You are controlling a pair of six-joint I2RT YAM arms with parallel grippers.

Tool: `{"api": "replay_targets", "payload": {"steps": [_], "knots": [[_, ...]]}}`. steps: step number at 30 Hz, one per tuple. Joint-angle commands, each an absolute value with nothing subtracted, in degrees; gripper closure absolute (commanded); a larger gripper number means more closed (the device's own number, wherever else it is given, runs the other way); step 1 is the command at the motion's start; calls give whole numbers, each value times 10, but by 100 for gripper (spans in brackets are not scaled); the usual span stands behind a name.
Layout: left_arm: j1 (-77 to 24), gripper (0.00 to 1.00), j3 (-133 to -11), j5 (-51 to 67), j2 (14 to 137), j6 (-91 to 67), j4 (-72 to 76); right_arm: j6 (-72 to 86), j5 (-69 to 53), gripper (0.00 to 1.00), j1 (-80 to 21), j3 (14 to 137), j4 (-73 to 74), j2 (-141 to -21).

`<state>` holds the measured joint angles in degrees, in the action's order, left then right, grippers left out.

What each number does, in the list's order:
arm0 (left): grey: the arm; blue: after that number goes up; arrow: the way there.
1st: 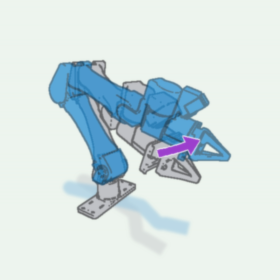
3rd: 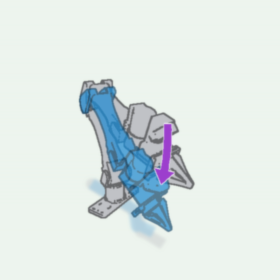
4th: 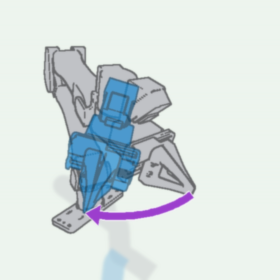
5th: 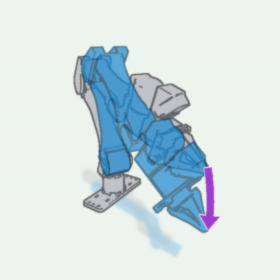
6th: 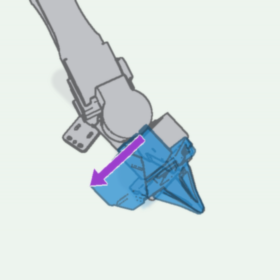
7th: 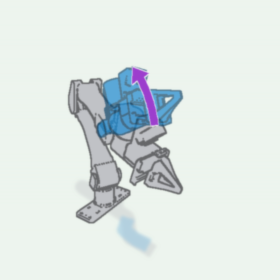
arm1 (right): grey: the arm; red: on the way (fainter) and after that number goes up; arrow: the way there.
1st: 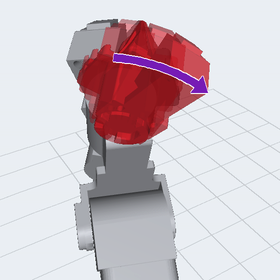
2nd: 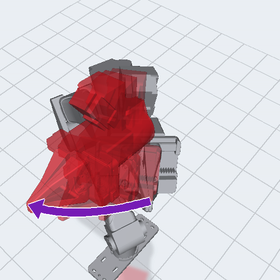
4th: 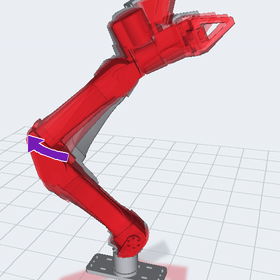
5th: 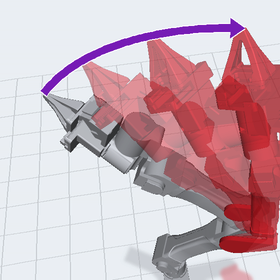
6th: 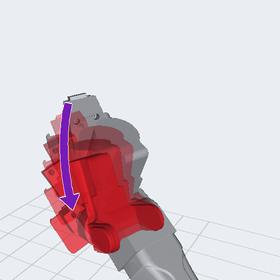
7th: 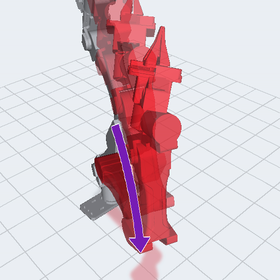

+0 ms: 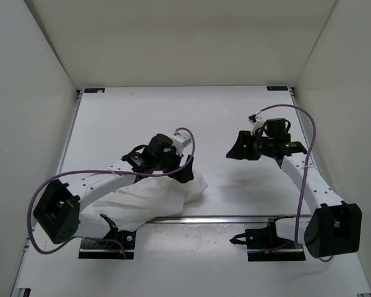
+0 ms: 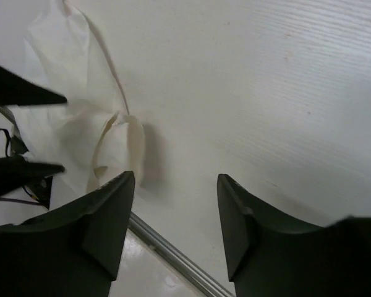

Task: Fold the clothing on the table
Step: Flatten the skirt out

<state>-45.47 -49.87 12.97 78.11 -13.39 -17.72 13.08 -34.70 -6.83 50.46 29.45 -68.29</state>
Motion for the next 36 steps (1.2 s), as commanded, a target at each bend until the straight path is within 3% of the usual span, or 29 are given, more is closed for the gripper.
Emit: {"api": "replay_targets", "payload": {"steps": [1,4,7,10,14,17,27,36], "knots": [[-366,1,-518,95,705,-156,-138,148,-337,45,-116,525,245,-685],[-286,1,-517,60,681,-134,-161,177,-327,35,-164,513,207,-699],[-232,1,-525,49,680,-109,-230,189,-328,35,-204,503,188,-729],[-256,2,-514,63,656,-89,-267,200,-322,35,-239,492,178,-760],[-374,1,-481,101,628,-89,-286,201,-326,45,-256,475,174,-814],[-396,3,-437,155,607,-131,-278,197,-336,53,-258,474,178,-830],[-407,3,-433,174,600,-102,-327,189,-381,53,-290,454,145,-862],[-532,7,-445,60,702,-107,-351,191,-373,77,-302,434,120,-894]]}}
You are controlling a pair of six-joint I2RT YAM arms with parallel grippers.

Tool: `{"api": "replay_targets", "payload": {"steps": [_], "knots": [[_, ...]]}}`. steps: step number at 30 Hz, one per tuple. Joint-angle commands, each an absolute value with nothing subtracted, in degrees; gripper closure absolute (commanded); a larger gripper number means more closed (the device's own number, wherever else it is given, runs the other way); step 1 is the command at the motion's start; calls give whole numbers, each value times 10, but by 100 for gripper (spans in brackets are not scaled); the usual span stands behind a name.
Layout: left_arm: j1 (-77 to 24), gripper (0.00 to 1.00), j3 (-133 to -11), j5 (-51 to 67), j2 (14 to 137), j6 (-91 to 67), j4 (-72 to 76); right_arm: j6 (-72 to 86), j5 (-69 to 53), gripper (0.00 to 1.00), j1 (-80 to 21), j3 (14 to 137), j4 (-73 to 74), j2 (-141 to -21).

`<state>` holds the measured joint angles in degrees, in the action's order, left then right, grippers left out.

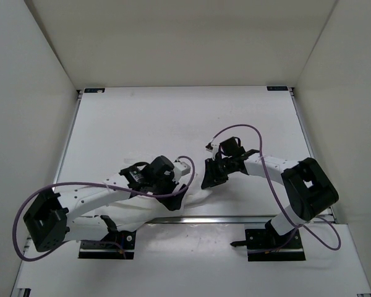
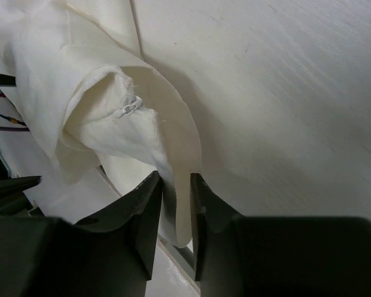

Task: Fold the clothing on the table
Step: Flatten the skirt out

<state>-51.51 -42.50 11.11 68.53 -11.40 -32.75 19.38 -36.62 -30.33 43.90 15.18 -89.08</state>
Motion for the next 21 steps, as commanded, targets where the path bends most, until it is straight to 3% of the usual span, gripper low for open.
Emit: {"api": "replay_targets", "payload": {"steps": [1,5,8,12,16,21], "knots": [[-535,7,-446,62,714,-103,-351,191,-372,79,-301,437,113,-896],[-542,17,-446,46,747,-94,-325,190,-374,97,-296,445,103,-900],[-546,34,-458,35,779,-103,-310,179,-371,100,-292,458,102,-899],[-547,97,-470,33,819,-111,-297,162,-365,100,-277,475,105,-896],[-541,100,-512,20,845,-100,-319,142,-347,100,-259,489,119,-882],[-469,100,-663,4,819,-48,-402,127,-319,100,-199,533,144,-849]]}}
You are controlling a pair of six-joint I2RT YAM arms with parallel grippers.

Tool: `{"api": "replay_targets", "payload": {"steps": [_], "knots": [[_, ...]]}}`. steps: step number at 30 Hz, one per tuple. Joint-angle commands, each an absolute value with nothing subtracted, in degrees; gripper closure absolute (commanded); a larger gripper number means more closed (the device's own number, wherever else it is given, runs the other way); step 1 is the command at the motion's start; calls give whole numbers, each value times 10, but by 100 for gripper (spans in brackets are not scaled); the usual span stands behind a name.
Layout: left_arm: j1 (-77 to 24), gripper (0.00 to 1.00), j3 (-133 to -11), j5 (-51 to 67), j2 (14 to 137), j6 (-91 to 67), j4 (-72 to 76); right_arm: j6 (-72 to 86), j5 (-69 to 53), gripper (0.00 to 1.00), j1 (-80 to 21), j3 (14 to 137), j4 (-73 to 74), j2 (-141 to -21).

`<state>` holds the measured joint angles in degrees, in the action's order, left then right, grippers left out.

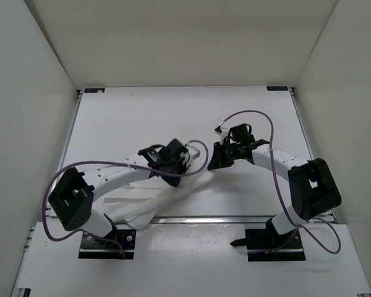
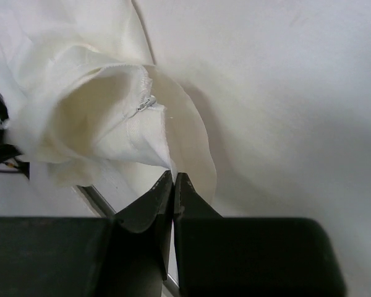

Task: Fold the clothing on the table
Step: Flatten the skirt out

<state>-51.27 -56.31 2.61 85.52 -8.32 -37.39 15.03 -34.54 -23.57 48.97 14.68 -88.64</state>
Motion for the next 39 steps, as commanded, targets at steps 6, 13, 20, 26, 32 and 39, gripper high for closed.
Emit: {"api": "replay_targets", "payload": {"steps": [6,13,20,26,32,39], "knots": [[-391,100,-866,1,794,54,-381,77,-283,100,-120,723,223,-774],[-297,100,-1010,50,840,51,-341,10,-211,100,-97,845,264,-717],[-308,100,-796,55,698,23,-306,46,-215,100,-106,693,262,-615],[-330,100,-819,66,615,-24,-347,64,-212,100,-170,772,330,-625],[-206,100,-767,163,675,-207,-226,68,-273,100,-114,833,300,-728],[-169,99,-684,206,900,-264,-121,40,-259,100,-91,793,236,-930]]}}
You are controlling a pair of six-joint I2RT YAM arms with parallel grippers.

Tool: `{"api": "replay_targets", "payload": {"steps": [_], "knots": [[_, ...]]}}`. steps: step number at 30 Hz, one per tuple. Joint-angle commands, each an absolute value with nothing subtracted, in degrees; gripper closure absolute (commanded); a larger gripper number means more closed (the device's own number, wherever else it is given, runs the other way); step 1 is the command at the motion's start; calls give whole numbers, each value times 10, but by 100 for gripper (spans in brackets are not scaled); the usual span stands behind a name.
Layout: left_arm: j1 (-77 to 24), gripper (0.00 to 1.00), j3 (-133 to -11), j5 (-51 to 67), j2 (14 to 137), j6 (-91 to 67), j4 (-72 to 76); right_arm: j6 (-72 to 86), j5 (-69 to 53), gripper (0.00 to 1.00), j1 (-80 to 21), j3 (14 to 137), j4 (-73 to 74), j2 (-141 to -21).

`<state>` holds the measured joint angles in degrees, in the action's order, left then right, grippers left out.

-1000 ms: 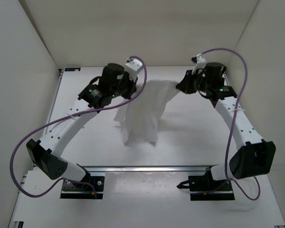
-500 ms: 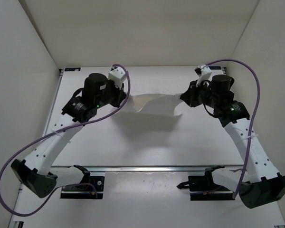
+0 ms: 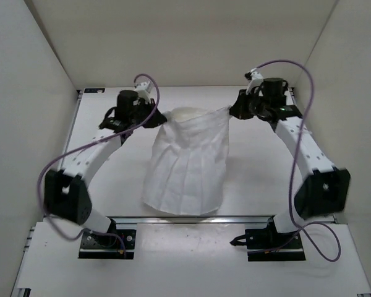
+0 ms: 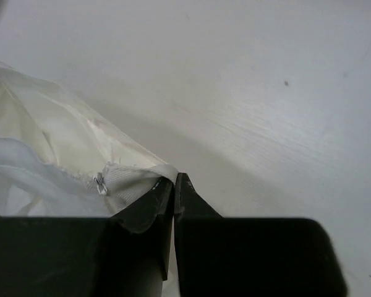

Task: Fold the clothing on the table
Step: Flatten the skirt out

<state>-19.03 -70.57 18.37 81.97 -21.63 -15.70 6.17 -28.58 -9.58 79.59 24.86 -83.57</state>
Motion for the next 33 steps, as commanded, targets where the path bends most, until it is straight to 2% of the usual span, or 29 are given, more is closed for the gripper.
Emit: {"api": "replay_targets", "payload": {"steps": [1,2,3,5,6,8,10,13,19,22,25,29,32,33], "knots": [[-160,93,-698,209,915,-265,-113,32,-244,100,-94,815,236,-948],[-159,72,-705,202,938,-258,-102,30,-244,100,-92,837,236,-978],[-153,61,-726,193,961,-250,-97,27,-250,96,-95,869,234,-1009],[-152,13,-779,185,997,-235,-106,32,-264,72,-84,922,242,-1045],[-151,1,-810,183,1014,-224,-123,40,-273,65,-78,959,255,-1063],[-150,1,-858,183,1036,-213,-141,50,-278,38,-72,981,259,-1073],[-153,2,-863,175,1041,-201,-148,47,-273,28,-67,961,245,-1060],[-165,1,-831,167,1037,-181,-122,46,-264,21,-67,887,227,-1041],[-206,2,-834,135,1080,-134,-143,30,-239,24,-76,810,238,-1057],[-245,1,-859,89,1107,-87,-172,35,-249,29,-81,801,230,-1073],[-272,2,-894,59,1137,-60,-203,37,-257,29,-83,822,235,-1104],[-278,7,-930,26,1179,-72,-220,33,-267,39,-87,873,264,-1158],[-282,12,-947,1,1199,-74,-241,26,-272,52,-89,910,287,-1193],[-285,13,-954,-32,1202,-72,-244,25,-279,61,-87,913,290,-1201]]}}
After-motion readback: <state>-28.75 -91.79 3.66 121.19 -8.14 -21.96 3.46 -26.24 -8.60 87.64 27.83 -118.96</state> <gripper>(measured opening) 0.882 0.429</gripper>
